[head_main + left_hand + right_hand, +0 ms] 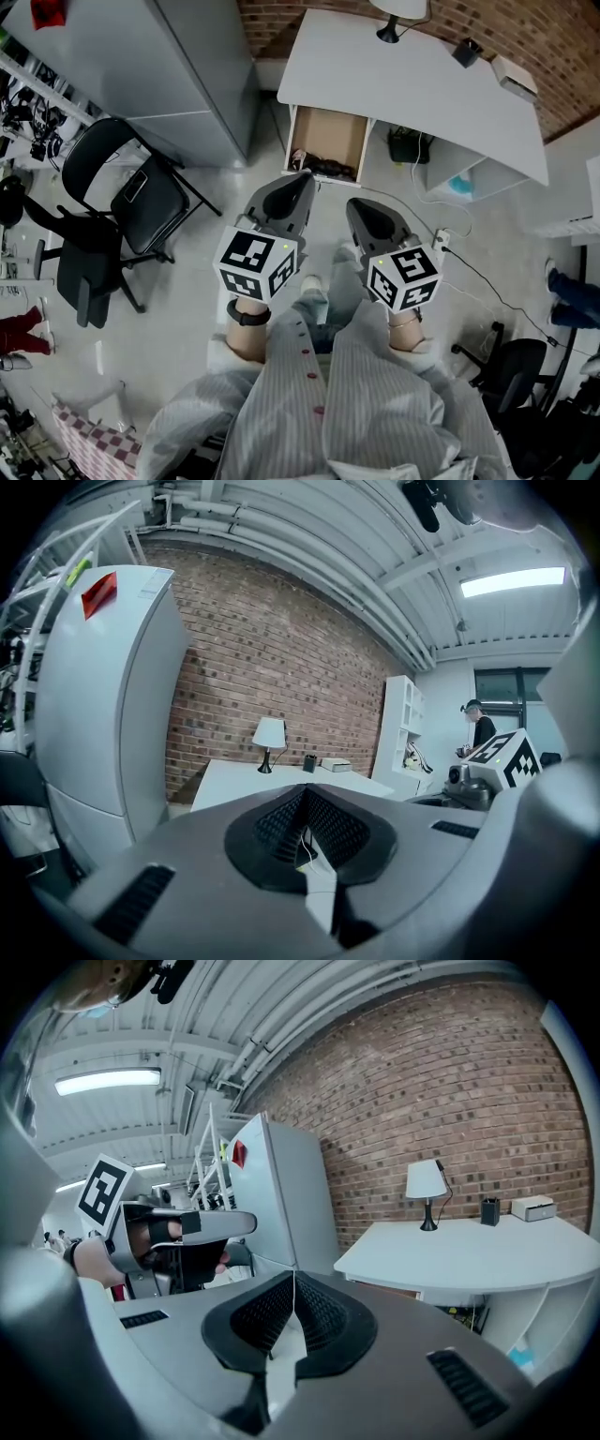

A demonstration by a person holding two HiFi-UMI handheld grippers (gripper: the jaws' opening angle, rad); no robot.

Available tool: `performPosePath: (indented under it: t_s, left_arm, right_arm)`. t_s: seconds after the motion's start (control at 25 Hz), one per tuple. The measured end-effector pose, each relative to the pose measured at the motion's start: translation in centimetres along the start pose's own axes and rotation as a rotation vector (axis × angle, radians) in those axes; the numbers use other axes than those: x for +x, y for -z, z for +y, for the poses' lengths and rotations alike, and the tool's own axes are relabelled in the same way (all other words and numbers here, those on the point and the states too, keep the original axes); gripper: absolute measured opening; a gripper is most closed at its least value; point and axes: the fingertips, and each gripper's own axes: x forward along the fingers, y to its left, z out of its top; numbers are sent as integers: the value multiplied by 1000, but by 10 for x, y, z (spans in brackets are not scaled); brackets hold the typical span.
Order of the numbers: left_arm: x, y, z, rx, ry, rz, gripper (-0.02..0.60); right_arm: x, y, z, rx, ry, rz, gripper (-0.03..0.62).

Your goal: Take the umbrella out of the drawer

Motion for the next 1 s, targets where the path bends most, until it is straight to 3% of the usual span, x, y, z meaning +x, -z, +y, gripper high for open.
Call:
performPosePath:
  t_s: [0.36, 1.0]
  left_arm:
    - [52, -14, 42, -5, -51, -13, 9]
    - [178, -59, 136, -44, -239, -27, 9]
  right_arm:
    - [60, -17, -35, -17, -77, 35, 35]
    - [190, -87, -128, -108, -292, 109, 35]
